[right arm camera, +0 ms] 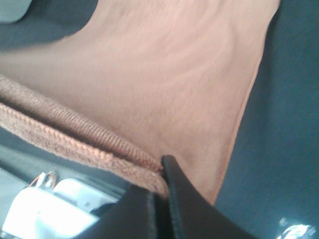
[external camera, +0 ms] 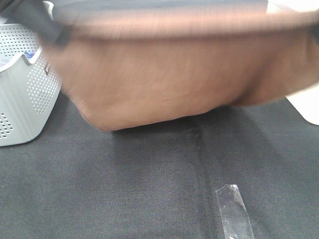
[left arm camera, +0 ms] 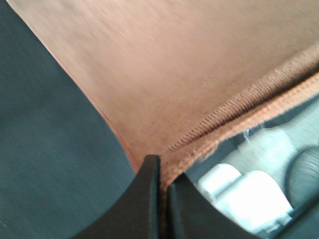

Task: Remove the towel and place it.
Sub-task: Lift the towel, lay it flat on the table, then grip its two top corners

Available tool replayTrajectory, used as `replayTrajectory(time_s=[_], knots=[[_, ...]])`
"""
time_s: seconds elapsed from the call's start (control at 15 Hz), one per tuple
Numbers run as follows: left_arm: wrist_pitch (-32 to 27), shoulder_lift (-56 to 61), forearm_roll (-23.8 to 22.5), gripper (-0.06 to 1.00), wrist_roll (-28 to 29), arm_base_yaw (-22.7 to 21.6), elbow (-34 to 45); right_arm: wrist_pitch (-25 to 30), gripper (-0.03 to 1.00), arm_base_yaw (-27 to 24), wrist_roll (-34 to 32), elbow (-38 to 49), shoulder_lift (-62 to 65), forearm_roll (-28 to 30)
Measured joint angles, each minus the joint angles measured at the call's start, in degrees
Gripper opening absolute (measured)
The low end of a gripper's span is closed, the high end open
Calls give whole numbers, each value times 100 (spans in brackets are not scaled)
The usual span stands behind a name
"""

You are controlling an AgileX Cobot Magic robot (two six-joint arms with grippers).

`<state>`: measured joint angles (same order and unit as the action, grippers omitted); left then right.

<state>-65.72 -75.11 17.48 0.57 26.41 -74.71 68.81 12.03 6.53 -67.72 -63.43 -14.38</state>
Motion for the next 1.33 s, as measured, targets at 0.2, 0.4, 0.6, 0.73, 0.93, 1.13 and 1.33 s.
replayTrajectory(time_s=[0.2, 0.4, 0.6, 0.73, 0.93, 1.13, 1.33], knots=[[97, 1192, 487, 0, 138, 0, 1346, -6, 1, 6, -23, 974, 900, -309], [109, 1725, 814, 0, 212, 0, 1982, 17, 1, 6, -29, 1576, 1484, -413], [109, 1931, 1203, 0, 281, -6, 2384, 29, 1, 0, -34, 2063, 1954, -418], [109, 1931, 1358, 0, 281, -6, 2767, 23, 1, -6, -34, 2504, 2051, -493], [109, 1931, 1604, 0, 281, -46, 3386, 17, 1, -6, -34, 2991, 2051, -642], [120, 1902, 1856, 0, 298, -46, 3890, 52, 1, -11, -34, 3380, 1891, -739], [120, 1490, 1942, 0, 298, -52, 4074, 92, 1, -17, -17, 3507, 1226, -762]])
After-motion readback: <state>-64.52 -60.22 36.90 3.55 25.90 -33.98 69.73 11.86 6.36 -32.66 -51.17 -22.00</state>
